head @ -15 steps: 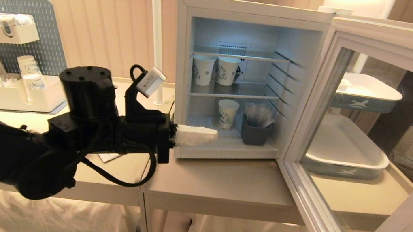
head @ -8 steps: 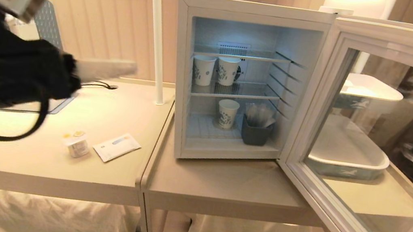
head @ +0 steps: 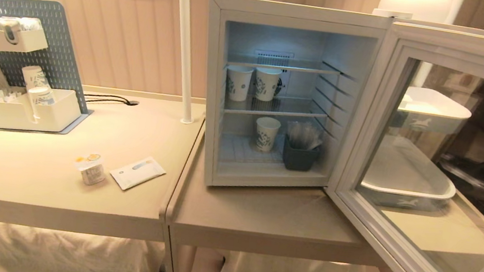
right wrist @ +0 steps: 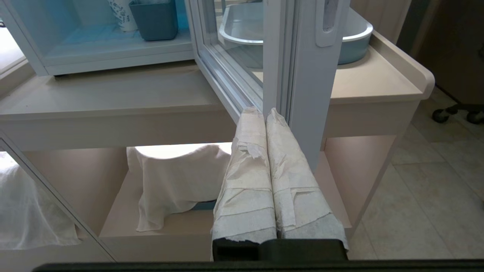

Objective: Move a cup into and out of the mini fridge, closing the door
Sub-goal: Put the yoghurt in the freezer

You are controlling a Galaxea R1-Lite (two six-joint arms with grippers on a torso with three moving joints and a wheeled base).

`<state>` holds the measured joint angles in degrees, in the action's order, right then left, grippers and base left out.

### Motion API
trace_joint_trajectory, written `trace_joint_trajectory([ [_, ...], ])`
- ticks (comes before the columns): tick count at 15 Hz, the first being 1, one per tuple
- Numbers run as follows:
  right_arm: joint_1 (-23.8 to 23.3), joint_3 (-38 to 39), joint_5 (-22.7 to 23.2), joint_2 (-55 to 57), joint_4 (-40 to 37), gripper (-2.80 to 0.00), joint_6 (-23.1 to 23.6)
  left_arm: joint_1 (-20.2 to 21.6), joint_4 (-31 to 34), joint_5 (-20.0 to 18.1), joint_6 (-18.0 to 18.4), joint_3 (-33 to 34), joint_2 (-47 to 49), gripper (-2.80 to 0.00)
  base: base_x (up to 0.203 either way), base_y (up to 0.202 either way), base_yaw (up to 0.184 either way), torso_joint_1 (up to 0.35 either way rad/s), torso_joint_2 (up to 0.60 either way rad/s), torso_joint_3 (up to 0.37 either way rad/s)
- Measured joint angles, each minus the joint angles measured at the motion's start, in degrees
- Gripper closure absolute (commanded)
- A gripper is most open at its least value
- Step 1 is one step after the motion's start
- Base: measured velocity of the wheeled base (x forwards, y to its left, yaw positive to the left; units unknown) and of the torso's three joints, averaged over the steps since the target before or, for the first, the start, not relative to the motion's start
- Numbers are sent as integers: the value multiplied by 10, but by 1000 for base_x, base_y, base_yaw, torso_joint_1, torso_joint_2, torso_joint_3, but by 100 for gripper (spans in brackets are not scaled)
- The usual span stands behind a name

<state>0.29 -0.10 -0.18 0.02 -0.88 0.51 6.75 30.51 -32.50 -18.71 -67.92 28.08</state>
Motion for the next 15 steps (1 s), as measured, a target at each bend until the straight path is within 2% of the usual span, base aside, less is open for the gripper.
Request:
trace_joint_trajectory([
  [2, 0, 0, 0, 0, 0, 0, 0, -28, 160, 72, 16, -37, -81, 0, 0, 0, 0, 0, 0, 0],
  [4, 0, 0, 0, 0, 0, 0, 0, -55, 260, 148, 49, -61, -127, 0, 0, 0, 0, 0, 0, 0],
  [6, 0, 0, 0, 0, 0, 0, 0, -64, 302, 175, 91, -36, -170, 0, 0, 0, 0, 0, 0, 0],
  [8, 0, 0, 0, 0, 0, 0, 0, -66, 300, 203, 138, 45, -218, 0, 0, 0, 0, 0, 0, 0],
  [9, 0, 0, 0, 0, 0, 0, 0, -67, 284, 232, 139, 93, -236, 0, 0, 0, 0, 0, 0, 0],
  [10, 0, 0, 0, 0, 0, 0, 0, -68, 248, 259, 124, 144, -250, 0, 0, 0, 0, 0, 0, 0],
  [12, -1, 0, 0, 0, 0, 0, 0, -68, 132, 308, 119, 278, -266, 0, 0, 0, 0, 0, 0, 0],
  [15, 0, 0, 0, 0, 0, 0, 0, -68, -99, 353, 177, 521, -276, 0, 0, 0, 0, 0, 0, 0],
])
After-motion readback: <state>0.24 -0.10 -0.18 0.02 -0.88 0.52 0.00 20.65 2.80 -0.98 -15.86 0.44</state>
